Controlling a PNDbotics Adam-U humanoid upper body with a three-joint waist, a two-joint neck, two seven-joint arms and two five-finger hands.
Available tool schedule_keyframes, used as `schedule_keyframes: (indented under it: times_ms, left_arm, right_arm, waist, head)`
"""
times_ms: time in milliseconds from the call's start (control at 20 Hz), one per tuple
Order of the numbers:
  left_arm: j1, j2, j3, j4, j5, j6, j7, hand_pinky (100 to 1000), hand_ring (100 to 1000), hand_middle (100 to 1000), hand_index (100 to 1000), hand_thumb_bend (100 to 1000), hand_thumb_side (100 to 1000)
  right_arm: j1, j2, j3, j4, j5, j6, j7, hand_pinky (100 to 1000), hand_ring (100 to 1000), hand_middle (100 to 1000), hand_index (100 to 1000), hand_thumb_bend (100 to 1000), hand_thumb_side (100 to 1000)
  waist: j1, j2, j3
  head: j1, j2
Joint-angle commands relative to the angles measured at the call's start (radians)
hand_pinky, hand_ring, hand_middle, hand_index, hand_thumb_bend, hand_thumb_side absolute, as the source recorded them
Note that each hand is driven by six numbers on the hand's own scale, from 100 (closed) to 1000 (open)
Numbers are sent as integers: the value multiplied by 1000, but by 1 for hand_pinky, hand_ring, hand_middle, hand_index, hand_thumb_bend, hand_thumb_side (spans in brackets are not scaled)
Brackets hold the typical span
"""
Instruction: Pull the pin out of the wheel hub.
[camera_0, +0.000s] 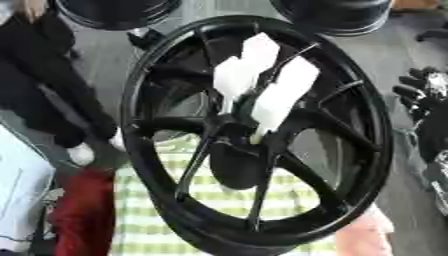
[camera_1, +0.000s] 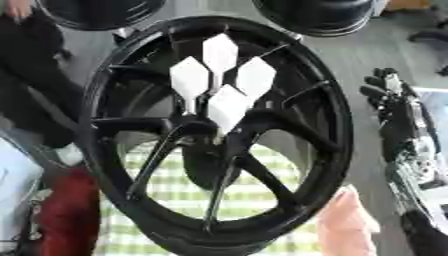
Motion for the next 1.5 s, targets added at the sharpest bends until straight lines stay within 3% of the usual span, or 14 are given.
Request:
schedule_keyframes:
  times_ms: [50,550,750,1000,1150,1500]
  left_arm:
    - [-10,19,9,-17,-3,-2,-1,611,767,784,789,327,762]
    - [-13,26,9,-17,-7,-1,-1,611,766,783,787,325,758]
    - [-29,62,1,-21,-14,-2,-10,611,767,784,785,316,748]
    - [-107,217,-45,-40,-43,11,-81,615,769,785,794,287,709]
    - [-174,337,-90,-54,-79,30,-176,625,770,785,803,273,693]
    - [-389,620,-232,-67,-134,88,-520,658,774,784,819,295,690]
  right_arm:
    - [-5,-21,-9,-25,7,-2,2,959,810,753,820,100,749]
    - [-5,-20,-10,-24,7,-2,3,959,810,753,820,100,750]
    - [-4,-20,-9,-23,7,-2,3,959,810,754,820,100,750]
    - [1,-28,-9,-24,8,-2,4,959,810,754,820,100,748]
    - [5,-33,-8,-24,10,-1,5,959,810,753,819,100,749]
    - [14,-43,-3,-21,15,2,10,959,810,753,819,100,750]
  waist:
    - [4,-13,0]
    - [5,-11,-1]
    - [6,-11,-2]
    - [12,-16,-2]
    - [17,-20,-3]
    - [32,-28,-8]
  head:
    - [3,-14]
    - [8,-16]
    - [4,-13]
    - [-8,-10]
    - [-14,-7]
    - [-18,-2]
